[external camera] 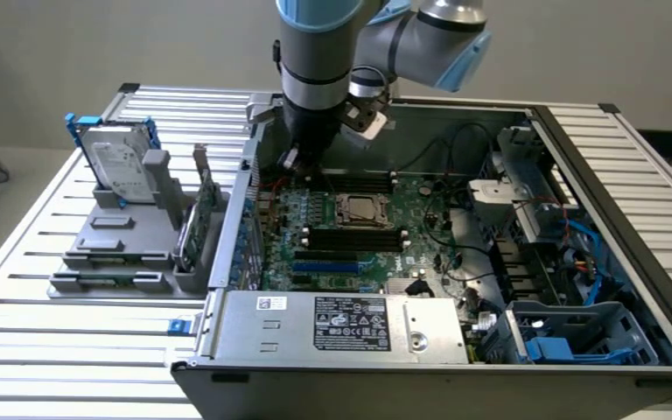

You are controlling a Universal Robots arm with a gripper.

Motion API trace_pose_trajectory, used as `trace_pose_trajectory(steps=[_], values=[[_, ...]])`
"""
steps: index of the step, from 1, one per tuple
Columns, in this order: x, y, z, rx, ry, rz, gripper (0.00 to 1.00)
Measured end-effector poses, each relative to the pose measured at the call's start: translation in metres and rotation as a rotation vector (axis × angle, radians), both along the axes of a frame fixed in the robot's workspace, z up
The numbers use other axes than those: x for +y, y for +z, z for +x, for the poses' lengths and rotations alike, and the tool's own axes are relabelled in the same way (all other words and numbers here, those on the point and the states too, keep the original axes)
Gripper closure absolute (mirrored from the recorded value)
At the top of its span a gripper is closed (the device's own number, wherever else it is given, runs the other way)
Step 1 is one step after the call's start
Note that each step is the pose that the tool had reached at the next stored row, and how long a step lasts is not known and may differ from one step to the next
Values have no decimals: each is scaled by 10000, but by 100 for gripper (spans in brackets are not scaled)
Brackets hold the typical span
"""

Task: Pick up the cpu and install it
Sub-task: 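Install the first cpu locking lever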

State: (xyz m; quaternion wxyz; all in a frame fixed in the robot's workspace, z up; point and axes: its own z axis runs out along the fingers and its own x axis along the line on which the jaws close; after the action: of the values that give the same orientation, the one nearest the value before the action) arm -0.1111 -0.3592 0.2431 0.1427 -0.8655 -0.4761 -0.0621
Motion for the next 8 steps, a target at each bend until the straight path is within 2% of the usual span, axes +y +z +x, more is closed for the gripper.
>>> trace_pose_trajectory(steps=[2,4,6,8], values=[[0,-3,-10,-21,-129,122,89],[0,-5,-19,-32,-272,217,89],[0,-5,-31,-34,-435,294,89],[0,-6,-42,-35,-611,334,89]])
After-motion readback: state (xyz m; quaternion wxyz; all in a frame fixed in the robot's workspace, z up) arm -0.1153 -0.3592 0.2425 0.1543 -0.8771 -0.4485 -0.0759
